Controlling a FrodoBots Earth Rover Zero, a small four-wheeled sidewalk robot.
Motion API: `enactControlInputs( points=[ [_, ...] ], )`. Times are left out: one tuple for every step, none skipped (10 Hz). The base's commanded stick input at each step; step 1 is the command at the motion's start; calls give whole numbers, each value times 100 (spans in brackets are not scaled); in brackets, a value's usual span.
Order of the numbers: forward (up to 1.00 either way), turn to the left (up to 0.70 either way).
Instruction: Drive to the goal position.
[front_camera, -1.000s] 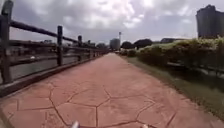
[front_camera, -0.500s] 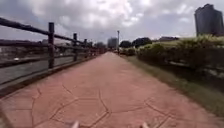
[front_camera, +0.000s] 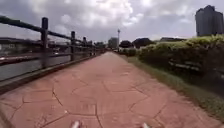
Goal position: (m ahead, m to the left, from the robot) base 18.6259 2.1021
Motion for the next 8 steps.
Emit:
enactControlInputs(
  points=[
    [70, 0],
    [70, 0],
    [70, 0],
    [70, 0],
    [70, -1],
    [70, -22],
    [70, -33],
    [70, -24]
  ],
)
